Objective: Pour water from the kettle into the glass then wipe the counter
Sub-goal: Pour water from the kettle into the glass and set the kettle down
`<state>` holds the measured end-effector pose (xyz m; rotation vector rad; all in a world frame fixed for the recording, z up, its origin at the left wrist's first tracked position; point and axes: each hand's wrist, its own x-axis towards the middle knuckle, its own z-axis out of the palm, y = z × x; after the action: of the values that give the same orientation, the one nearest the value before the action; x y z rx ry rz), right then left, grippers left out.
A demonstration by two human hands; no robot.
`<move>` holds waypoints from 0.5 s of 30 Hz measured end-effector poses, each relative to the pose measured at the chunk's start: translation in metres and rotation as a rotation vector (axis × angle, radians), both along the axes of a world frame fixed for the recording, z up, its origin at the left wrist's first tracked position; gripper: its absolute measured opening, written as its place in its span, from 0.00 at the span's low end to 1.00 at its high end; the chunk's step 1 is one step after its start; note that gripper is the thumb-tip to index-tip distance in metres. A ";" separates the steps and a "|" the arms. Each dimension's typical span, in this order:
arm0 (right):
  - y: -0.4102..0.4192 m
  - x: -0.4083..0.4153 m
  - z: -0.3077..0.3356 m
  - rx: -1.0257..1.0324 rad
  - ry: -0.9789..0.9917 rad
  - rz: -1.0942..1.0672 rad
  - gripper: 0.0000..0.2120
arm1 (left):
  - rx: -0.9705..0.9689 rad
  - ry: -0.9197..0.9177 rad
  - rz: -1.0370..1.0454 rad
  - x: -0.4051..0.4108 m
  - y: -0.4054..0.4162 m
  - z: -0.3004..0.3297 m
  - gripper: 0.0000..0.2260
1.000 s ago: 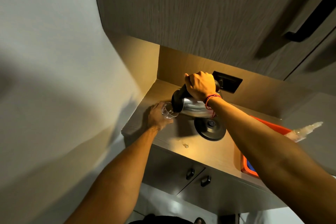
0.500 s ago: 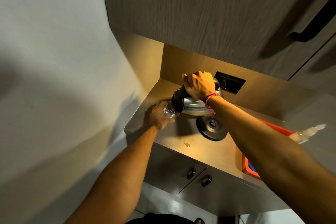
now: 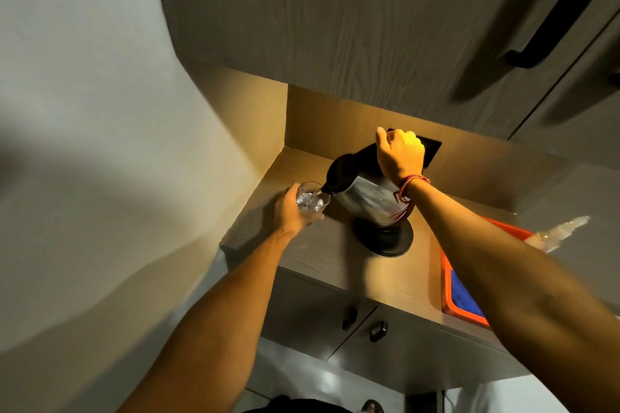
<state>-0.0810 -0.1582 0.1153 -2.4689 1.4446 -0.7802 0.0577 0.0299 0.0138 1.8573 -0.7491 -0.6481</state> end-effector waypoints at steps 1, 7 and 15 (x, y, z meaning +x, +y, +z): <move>-0.005 -0.013 -0.004 0.154 -0.032 -0.041 0.23 | -0.013 0.011 -0.010 -0.001 -0.004 0.000 0.33; -0.025 -0.060 -0.015 0.409 -0.440 -0.340 0.18 | -0.076 0.023 -0.083 -0.021 -0.039 0.011 0.35; -0.027 -0.101 -0.047 0.512 -0.931 -0.540 0.17 | -0.010 0.061 -0.077 -0.029 -0.067 -0.004 0.37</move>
<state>-0.1824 -0.1855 0.0681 -1.0707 1.5977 -1.2184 0.0283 -0.0372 0.0103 1.7986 -0.7856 -0.7451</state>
